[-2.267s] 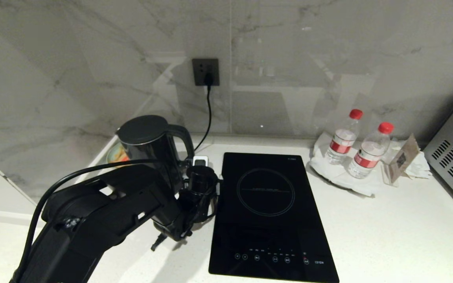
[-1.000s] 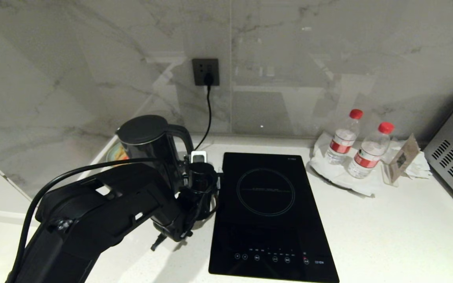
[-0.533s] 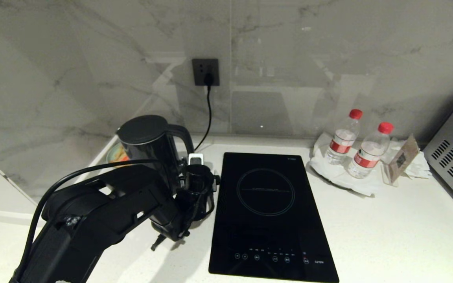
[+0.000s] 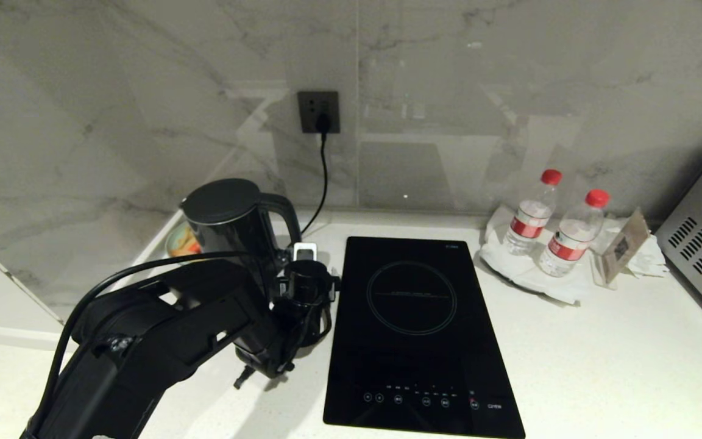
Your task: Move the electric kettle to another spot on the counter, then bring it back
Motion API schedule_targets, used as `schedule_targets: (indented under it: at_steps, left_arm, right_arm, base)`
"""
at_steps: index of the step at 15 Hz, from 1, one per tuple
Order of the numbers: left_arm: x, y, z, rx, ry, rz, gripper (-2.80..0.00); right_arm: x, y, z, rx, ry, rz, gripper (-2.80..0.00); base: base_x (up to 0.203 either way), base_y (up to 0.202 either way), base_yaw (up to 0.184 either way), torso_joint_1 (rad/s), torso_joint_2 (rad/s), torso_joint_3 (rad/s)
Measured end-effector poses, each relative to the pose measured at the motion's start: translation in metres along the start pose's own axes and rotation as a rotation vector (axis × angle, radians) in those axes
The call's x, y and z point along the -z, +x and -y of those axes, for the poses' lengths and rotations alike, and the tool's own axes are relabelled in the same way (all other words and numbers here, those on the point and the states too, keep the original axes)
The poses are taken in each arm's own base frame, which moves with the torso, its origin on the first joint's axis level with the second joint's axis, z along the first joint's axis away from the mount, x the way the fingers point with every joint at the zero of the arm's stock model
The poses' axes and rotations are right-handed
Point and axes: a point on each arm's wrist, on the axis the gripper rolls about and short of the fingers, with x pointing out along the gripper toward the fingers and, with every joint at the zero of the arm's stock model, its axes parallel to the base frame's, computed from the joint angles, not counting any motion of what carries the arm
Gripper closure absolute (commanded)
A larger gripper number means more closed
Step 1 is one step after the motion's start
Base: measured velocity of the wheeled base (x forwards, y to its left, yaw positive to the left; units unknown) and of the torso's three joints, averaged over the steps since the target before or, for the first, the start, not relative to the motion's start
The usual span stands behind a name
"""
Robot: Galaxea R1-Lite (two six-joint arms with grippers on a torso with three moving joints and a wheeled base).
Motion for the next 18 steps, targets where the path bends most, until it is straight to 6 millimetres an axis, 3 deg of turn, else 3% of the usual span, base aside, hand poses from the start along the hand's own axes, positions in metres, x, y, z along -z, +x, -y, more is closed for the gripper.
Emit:
schedule_targets:
  at_steps: [6,12,18]
  left_arm:
    - [-0.002,-0.003,0.002,0.005,-0.001,0.0,-2.8]
    - [-0.004,-0.023,0.002,0.034,-0.001,-0.01,-2.8]
    - [0.011,-0.035,0.007,0.066,0.025,-0.044,-2.8]
  right_arm:
    - [0.0,0.0,0.0,0.0,0.0,0.0,0.0]
    - [0.0,0.0,0.0,-0.001,0.0,-0.001,0.0]
    - [0.0,0.0,0.0,0.0,0.0,0.0,0.0]
  base:
    - [0.0,0.0,0.0,0.0,0.0,0.0]
    - [0.0,0.0,0.0,0.0,0.0,0.0]
    - [0.0,0.0,0.0,0.0,0.0,0.0]
